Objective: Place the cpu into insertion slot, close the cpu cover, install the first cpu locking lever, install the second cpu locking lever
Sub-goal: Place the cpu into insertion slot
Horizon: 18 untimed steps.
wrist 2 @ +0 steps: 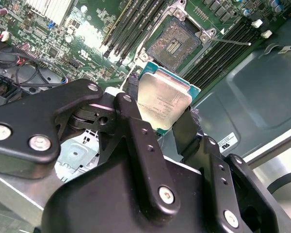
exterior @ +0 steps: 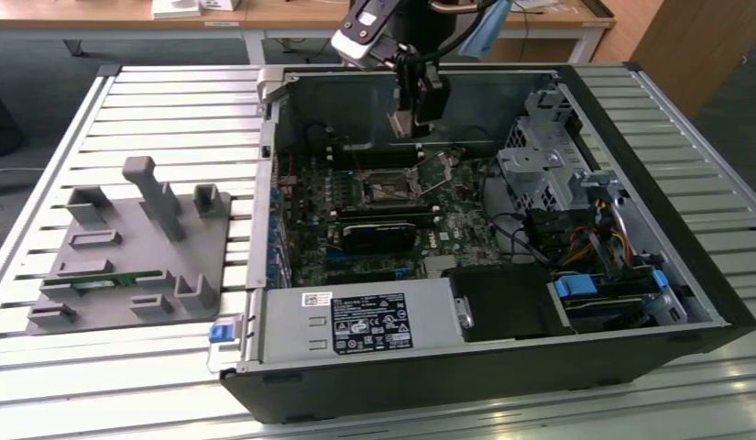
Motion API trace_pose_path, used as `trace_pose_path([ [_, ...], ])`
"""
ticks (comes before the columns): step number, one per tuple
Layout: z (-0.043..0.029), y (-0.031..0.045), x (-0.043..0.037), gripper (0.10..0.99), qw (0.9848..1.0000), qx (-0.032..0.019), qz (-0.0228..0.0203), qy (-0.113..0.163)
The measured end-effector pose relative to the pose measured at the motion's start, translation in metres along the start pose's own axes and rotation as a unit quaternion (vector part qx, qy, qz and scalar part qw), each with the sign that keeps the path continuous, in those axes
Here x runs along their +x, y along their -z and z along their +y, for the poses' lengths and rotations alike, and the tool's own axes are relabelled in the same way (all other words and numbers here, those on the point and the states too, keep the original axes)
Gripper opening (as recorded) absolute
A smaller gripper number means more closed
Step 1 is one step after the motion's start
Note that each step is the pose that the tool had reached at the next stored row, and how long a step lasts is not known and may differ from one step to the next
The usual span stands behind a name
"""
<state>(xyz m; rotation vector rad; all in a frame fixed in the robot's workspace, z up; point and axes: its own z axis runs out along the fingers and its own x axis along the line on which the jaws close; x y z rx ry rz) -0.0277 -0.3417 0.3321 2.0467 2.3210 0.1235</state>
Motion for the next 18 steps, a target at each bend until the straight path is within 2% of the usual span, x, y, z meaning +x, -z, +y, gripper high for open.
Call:
trace_pose_path([
  [18, -0.0006, -0.0072, -0.0001, 0.533, 1.0, -0.0001, 0.0, 0.0],
])
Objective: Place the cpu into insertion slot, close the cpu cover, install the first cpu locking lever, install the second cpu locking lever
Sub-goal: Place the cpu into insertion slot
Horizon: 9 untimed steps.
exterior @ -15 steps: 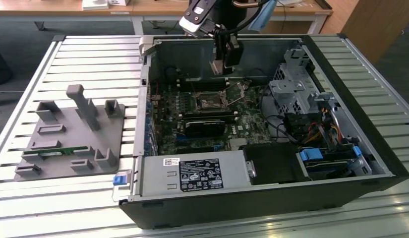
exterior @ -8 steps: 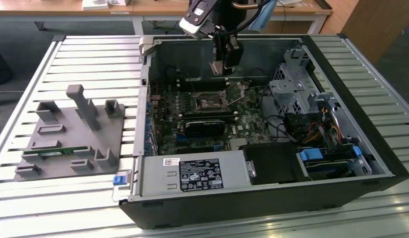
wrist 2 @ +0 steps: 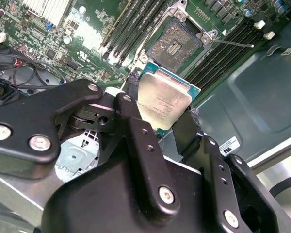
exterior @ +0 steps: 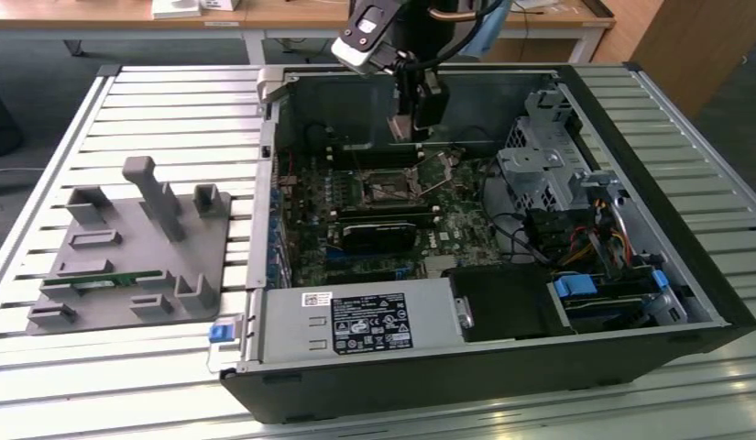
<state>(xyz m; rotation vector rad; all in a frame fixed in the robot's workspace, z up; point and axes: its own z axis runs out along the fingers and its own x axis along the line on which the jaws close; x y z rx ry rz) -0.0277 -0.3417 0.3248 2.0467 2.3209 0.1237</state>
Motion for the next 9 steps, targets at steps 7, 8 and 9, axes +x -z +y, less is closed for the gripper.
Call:
trace_pose_path([
  [7, -0.0004, -0.0045, -0.0001, 0.533, 1.0, 0.0, 0.0, 0.0],
  [8, -0.0005, -0.0051, -0.0001, 0.533, 1.0, 0.0, -0.0001, 0.0],
  [9, -0.0005, -0.0056, -0.0001, 0.533, 1.0, 0.0, -0.0001, 0.0],
])
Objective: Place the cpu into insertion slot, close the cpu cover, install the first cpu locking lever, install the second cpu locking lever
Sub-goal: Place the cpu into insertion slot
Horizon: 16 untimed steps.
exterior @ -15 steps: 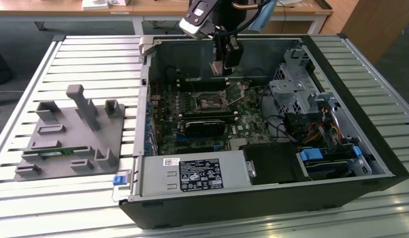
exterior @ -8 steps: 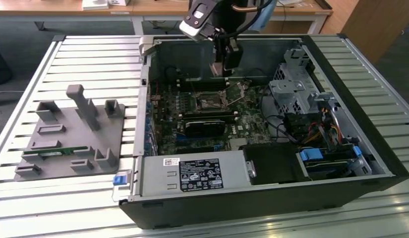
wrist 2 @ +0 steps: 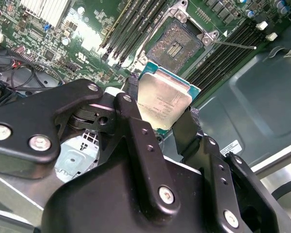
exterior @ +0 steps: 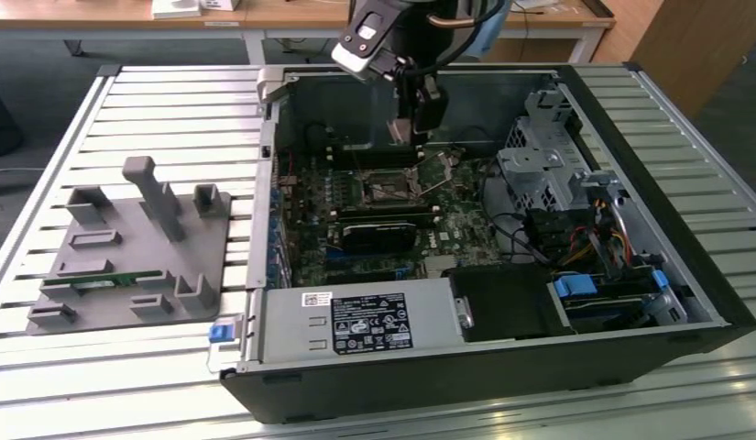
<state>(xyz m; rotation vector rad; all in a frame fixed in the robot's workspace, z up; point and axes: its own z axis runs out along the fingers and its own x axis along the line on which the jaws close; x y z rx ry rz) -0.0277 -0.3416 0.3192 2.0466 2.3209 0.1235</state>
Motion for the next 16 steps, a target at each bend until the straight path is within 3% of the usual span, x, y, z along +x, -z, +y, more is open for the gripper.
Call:
trace_pose_path([
  [16, -0.0008, -0.0088, -0.0002, 0.533, 1.0, 0.0, 0.0, 0.0],
])
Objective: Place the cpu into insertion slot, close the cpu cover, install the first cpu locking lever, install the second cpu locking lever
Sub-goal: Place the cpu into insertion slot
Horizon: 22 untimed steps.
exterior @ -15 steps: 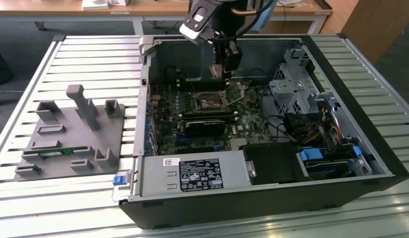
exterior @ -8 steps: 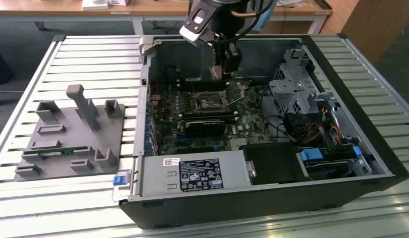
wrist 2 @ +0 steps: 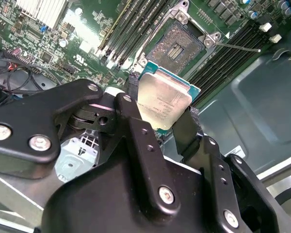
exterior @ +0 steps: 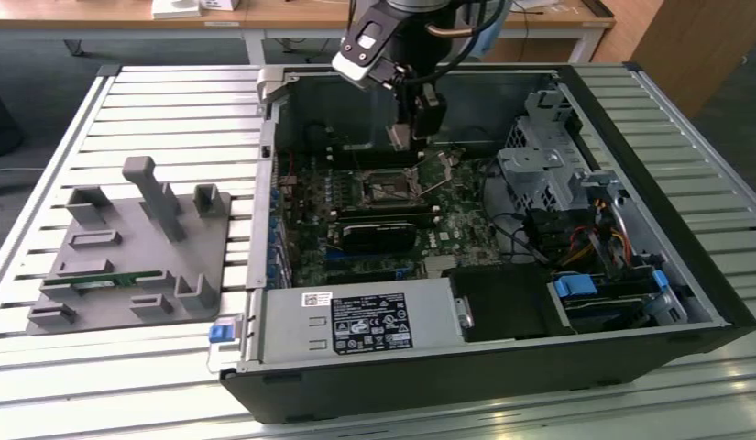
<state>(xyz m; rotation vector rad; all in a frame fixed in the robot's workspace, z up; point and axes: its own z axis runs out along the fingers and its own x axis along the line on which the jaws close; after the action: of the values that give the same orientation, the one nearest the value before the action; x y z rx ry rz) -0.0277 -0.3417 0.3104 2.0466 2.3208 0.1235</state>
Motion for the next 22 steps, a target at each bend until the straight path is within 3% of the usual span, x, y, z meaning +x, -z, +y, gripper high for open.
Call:
trace_pose_path([
  [22, -0.0012, -0.013, -0.0002, 0.533, 1.0, 0.0, -0.0001, 0.0],
])
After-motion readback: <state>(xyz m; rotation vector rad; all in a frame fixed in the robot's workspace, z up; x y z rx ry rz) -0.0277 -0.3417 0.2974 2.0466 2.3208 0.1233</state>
